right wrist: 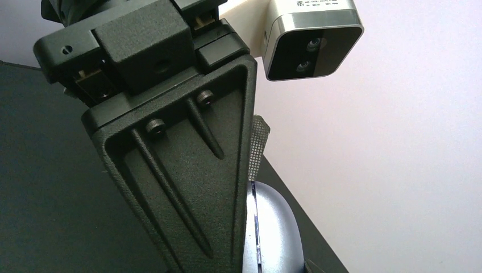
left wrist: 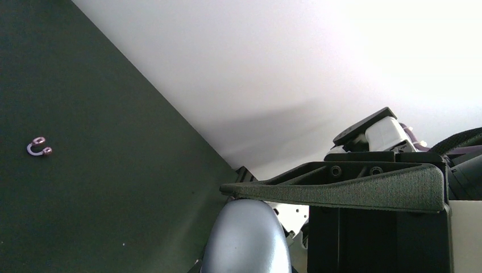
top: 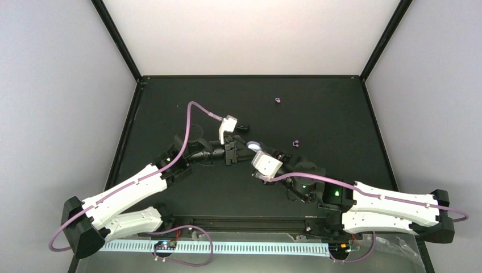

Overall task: Insert the wireless bluetooth earbuds into the charging case
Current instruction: Pick up the charging case at the center of the board.

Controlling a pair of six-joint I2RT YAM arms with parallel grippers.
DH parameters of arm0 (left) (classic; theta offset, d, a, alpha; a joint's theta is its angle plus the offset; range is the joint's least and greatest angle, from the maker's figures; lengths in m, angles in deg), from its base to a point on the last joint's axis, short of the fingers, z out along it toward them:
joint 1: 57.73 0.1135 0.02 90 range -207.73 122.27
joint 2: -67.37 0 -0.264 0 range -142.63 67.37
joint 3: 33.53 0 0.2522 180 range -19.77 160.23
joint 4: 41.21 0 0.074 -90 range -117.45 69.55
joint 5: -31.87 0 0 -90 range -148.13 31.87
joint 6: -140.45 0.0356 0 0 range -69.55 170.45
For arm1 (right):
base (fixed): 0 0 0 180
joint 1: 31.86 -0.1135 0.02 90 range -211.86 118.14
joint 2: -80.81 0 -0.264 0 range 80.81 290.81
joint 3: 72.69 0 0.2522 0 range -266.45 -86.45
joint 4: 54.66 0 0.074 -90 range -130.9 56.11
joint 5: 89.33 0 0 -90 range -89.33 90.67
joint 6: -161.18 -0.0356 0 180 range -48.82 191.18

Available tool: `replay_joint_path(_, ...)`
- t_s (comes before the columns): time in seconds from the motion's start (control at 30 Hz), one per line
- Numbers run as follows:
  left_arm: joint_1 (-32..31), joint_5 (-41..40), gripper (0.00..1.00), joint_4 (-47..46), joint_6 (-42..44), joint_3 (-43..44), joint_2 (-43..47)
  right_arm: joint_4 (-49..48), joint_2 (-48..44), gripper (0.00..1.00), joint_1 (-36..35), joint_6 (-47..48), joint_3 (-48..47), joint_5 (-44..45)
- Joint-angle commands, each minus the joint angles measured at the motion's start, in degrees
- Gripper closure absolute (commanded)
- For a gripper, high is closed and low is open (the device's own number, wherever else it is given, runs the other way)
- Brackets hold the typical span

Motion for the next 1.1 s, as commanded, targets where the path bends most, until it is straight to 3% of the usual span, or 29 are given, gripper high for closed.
replay_joint_path(0.0,-0.3,0.6,0.98,-2.1,-0.2,-0.1,1.1,-0.6,-0.5,0.61,0.0,-1.5,-1.3,-0.7)
replay_joint_path(0.23,-0.1,-2.5,0.98,0.7,6.5,-0.1,3.5,6.9,-2.6,0.34,0.1,-8.0,-6.4,-5.8)
replay_joint_path(0.5,-0.2,-2.7,0.99,3.0,17.5,-4.1,9.9,22.4,-6.4,0.16,0.1,-17.8,-16.7,-15.6)
replay_joint_path(0.87,-6.5,1.1,0.98,2.0,33.7,-5.7,11.9,20.7,-8.5,0.14,0.3,-22.4,-14.6,-15.3)
replay_joint_path(1.07,-7.0,2.7,0.98,-0.2,36.1,-6.7,12.0,25.1,-6.6,0.14,0.3,-24.0,-15.1,-18.0)
